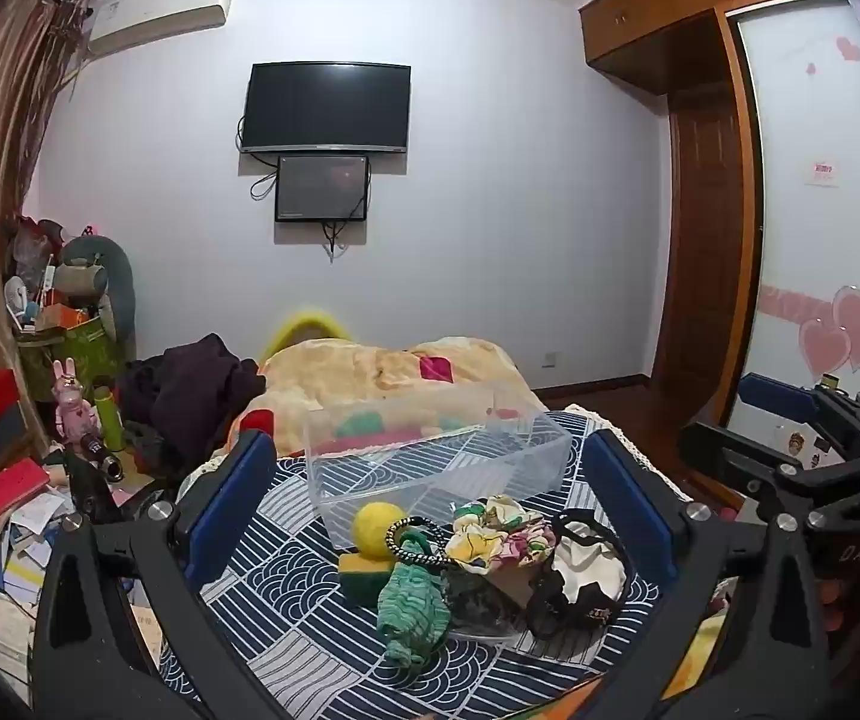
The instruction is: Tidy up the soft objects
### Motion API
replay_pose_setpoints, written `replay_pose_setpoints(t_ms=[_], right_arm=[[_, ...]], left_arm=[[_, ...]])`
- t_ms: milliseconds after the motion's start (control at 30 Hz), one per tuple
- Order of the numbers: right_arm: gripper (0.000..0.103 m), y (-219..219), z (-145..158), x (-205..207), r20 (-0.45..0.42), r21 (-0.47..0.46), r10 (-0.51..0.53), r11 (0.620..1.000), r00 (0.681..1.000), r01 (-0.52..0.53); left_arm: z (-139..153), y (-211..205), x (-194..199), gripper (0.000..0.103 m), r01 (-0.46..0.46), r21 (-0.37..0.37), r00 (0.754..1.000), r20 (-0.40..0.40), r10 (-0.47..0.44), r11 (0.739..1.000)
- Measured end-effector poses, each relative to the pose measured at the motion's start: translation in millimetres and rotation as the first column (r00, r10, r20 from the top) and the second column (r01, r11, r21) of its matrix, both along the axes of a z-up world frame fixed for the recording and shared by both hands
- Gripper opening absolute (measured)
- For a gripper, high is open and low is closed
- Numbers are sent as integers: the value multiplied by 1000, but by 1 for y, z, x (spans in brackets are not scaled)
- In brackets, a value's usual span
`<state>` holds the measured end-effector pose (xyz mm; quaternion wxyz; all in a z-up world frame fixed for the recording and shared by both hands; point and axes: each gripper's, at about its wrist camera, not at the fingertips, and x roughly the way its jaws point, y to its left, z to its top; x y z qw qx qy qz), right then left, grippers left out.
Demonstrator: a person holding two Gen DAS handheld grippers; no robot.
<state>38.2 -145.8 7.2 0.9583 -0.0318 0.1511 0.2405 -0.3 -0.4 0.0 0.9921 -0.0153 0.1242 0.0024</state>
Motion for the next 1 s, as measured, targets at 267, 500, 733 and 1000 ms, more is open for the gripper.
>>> replay_pose_setpoints(t_ms=[267,500,733,1000], right_arm=[[103,-2,-2,2,-11,6,2,1000,1000,-2],[103,-2,-1,2,-11,7,0,1000,1000,0],[103,-3,-3,1,-8,10,0,1000,1000,0],[103,-2,-2,-1,-8,10,-1,1000,1000,1]], left_arm=[[-14,-20,10,103,-2,25,1000,-10,2,1000],[-6,-3,4,103,18,-12,1000,-1,-18,1000],[-7,-2,4,103,20,-14,1000,-3,-20,1000],[-8,-2,3,103,13,-6,1000,-3,-13,1000]])
